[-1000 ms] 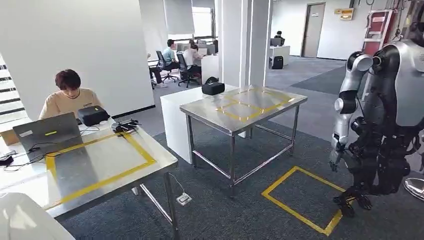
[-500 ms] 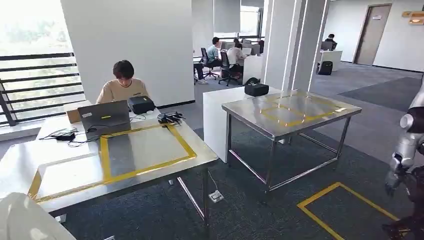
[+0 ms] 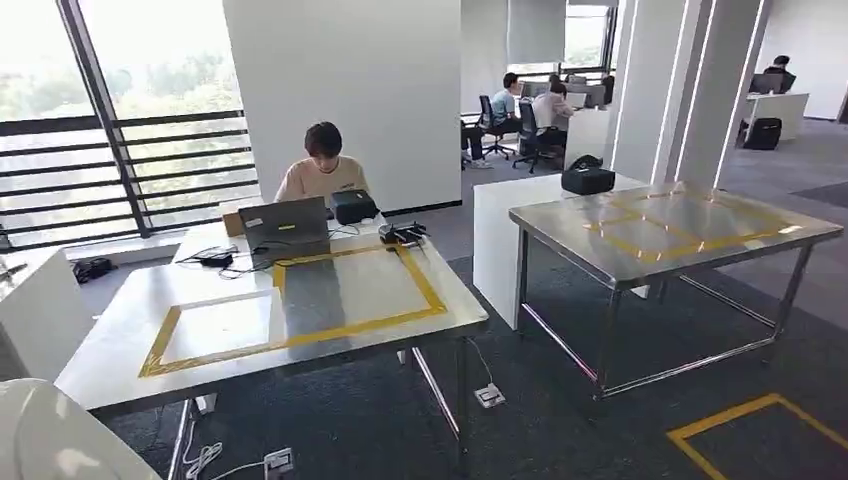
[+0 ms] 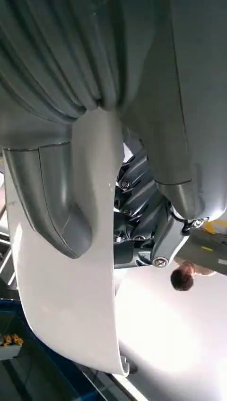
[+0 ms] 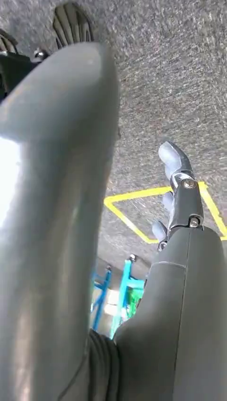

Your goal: Take the parts from the cabinet and place them on the table.

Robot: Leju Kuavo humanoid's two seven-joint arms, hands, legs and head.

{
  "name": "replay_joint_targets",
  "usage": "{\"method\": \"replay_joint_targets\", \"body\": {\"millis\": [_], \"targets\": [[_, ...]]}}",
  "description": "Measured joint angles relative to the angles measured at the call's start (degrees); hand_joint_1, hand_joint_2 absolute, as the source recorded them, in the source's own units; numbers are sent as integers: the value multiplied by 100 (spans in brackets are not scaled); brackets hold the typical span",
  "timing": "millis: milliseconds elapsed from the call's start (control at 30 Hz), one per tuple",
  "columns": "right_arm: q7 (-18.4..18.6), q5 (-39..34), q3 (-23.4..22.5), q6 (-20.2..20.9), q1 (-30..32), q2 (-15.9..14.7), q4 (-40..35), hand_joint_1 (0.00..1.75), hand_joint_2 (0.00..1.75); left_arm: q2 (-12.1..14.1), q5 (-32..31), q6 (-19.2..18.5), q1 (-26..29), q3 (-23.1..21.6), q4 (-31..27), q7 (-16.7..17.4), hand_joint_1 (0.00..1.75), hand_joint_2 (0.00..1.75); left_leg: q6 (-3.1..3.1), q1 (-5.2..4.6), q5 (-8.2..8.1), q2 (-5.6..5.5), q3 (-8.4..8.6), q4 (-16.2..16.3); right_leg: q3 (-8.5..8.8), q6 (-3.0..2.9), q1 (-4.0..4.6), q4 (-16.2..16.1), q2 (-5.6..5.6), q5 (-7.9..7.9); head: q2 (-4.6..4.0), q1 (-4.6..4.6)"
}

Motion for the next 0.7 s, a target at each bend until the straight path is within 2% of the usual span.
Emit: {"method": "replay_joint_targets", "body": {"millis": [33,67,100,133,233,267,300,333,367,400,433,467,500,533,567,600,633,667,700], "targets": [[-2,-18,-15,-22,-9,0,0,0,0,0,0,-4,-3,-2,15,0,175,175,33,-8,209,12,244,-406,6,2,14,0,-48,-1,0,0],[-2,-46,-29,-42,-26,0,0,0,0,4,-2,-9,-5,-5,22,2,175,175,79,-23,432,36,566,-945,19,3,22,0,-95,-2,0,-2],[-2,-63,-42,-57,-43,2,0,0,0,7,0,-13,-12,-4,24,2,175,175,149,-59,552,117,844,-1415,26,7,17,0,-117,-4,0,0],[-10,-81,-59,-70,-51,13,0,0,0,7,2,-22,-27,-5,31,4,175,175,174,-101,477,170,908,-1529,13,37,59,8,-156,-9,0,0],[-22,-118,-127,-134,-63,11,0,0,0,7,48,-63,-25,-4,33,0,175,175,234,-137,525,126,867,-1550,19,130,27,-27,-192,38,0,7],[-15,-120,-149,-142,-73,11,0,0,0,7,50,-70,-27,-4,31,0,175,175,280,-104,558,104,876,-1624,37,176,53,-37,-204,33,0,4],[-11,-123,-162,-151,-74,4,0,0,0,2,57,-76,-27,-7,33,2,175,175,297,-66,593,106,931,-1668,12,211,19,31,-77,-19,0,18],[0,-133,-166,-151,-71,7,0,0,0,0,63,-83,-62,-9,33,0,175,175,340,-55,617,98,928,-1686,-99,237,16,245,127,-181,0,26],[-2,-138,-173,-155,-69,4,0,0,0,-4,63,-85,-89,-13,37,7,175,175,356,-53,627,87,912,-1685,-281,257,4,635,228,-392,0,33],[-2,-138,-182,-158,-62,0,0,0,0,-20,63,-87,-91,-24,46,7,175,175,362,-54,628,72,903,-1684,-512,278,-5,1120,275,-597,0,44],[-2,-140,-197,-164,-48,-9,0,0,0,-33,63,-87,-88,-37,57,9,175,175,363,-54,628,50,898,-1681,-720,301,-9,1529,283,-711,0,46],[0,-140,-206,-166,-36,-9,0,0,0,-37,63,-92,-89,-44,70,9,175,175,364,-51,626,25,898,-1676,-821,313,-16,1701,284,-700,0,50],[9,-140,-214,-179,-25,-9,0,0,0,-42,66,-107,-88,-44,81,9,175,175,360,-43,623,-4,902,-1668,-790,324,-35,1586,284,-555,0,53],[11,-140,-223,-184,-23,-9,0,0,0,-44,66,-116,-90,-46,85,9,175,175,343,-30,612,-29,903,-1649,-631,338,-59,1220,284,-308,0,52],[9,-140,-238,-184,-25,-11,0,0,0,-44,66,-120,-91,-46,87,9,175,175,313,-11,593,-56,903,-1619,-381,354,-83,679,285,-31,0,53],[9,-140,-247,-184,-25,-11,0,0,0,-44,66,-120,-94,-46,87,9,175,175,268,2,564,-77,897,-1574,-129,376,-113,164,305,165,0,55],[9,-142,-251,-184,-31,-7,2,0,0,-44,66,-122,-96,-46,85,7,175,175,217,-30,535,-93,866,-1535,-90,381,-84,51,363,26,0,59],[-28,-147,-254,-184,-34,-7,2,0,0,-44,66,-122,-102,-48,87,18,175,175,187,-34,524,-122,855,-1514,-94,300,-88,37,359,58,0,53],[-42,-147,-258,-184,-34,-7,2,0,0,-48,66,-129,-105,-50,87,15,175,175,156,-36,533,-121,857,-1537,-100,263,-68,46,342,48,0,42]]}}
